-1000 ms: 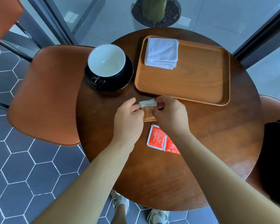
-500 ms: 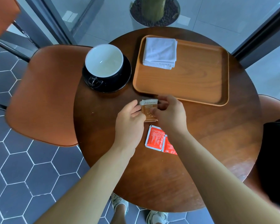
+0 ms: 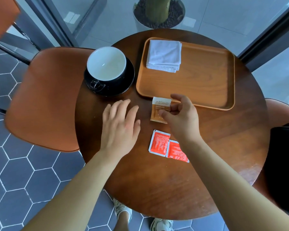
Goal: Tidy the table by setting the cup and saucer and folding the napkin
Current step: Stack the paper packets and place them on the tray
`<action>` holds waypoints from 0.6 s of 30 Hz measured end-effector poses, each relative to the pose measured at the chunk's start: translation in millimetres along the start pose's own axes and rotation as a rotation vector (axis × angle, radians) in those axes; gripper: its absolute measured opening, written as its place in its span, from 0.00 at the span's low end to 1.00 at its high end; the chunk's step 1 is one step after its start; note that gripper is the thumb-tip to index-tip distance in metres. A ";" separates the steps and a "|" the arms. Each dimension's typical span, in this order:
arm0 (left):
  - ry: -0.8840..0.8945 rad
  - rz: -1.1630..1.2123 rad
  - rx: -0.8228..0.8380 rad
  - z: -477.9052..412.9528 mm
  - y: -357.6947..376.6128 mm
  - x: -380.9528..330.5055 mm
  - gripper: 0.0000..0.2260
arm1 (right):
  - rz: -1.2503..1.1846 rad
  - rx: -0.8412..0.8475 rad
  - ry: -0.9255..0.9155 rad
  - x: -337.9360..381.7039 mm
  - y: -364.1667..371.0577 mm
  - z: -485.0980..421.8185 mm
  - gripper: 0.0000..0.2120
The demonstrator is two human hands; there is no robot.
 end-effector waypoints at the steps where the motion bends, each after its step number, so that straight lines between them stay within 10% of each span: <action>1: -0.022 -0.047 0.040 1.3 5.5 3.0 0.21 | -0.014 -0.015 0.004 1.4 -1.6 -1.6 0.26; 18: -0.052 -0.162 0.081 2.3 21.1 8.6 0.31 | 0.089 -0.034 0.034 26.3 26.8 -98.6 0.19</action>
Point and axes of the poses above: each hand's wrist, its own z-axis away from the middle knuckle, its own y-axis out of the palm, x = y × z, the point moved 4 cm from there along -z, towards the middle knuckle, and after that the axes turned 12 degrees about -y, right-handed, at the moved point
